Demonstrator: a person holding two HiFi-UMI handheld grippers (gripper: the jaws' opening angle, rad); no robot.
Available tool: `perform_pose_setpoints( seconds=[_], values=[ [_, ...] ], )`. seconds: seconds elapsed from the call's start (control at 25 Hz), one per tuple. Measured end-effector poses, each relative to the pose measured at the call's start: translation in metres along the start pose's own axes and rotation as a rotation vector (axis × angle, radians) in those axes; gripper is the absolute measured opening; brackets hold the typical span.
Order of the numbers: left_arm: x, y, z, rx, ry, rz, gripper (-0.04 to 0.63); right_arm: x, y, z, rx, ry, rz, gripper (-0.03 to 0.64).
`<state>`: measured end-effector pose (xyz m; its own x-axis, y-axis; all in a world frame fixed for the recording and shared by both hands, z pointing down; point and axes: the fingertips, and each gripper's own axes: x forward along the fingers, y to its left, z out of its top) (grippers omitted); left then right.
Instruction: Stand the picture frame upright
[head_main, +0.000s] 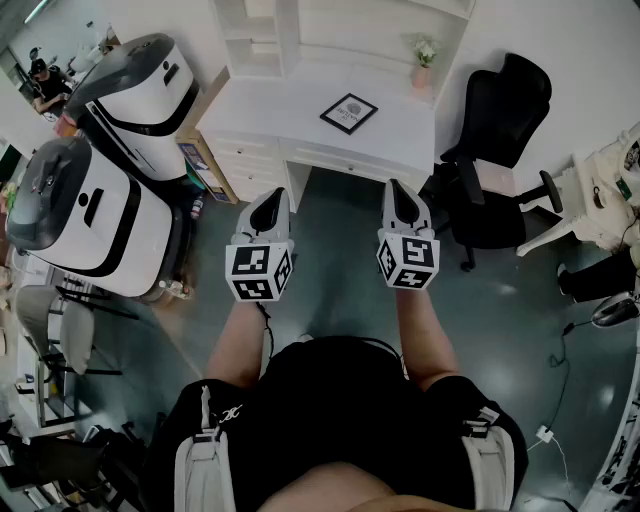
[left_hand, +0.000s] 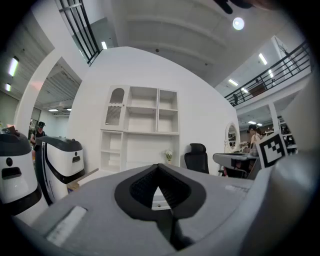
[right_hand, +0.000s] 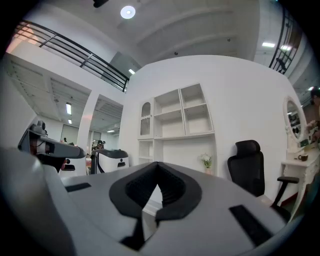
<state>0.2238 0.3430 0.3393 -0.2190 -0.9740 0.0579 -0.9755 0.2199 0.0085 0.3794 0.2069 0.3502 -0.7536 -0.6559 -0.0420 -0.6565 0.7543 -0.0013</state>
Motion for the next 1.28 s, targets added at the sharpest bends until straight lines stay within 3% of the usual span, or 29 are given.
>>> perform_pose_setpoints(
  seconds=[0.44, 0.88, 1.28],
  values=[
    [-0.017, 0.008, 0.004, 0.032, 0.001, -0.001, 0.014, -0.008, 0.022, 0.005, 0.008, -0.013, 0.015, 0.0],
    [-0.032, 0.052, -0.008, 0.025, 0.003, -0.025, 0.014, 0.001, 0.068, -0.005, -0.002, 0.0, -0.005, 0.0],
    [-0.022, 0.076, -0.004, 0.04, -0.022, -0.018, 0.014, 0.022, 0.07, -0.007, -0.002, -0.017, -0.033, 0.0]
  ],
)
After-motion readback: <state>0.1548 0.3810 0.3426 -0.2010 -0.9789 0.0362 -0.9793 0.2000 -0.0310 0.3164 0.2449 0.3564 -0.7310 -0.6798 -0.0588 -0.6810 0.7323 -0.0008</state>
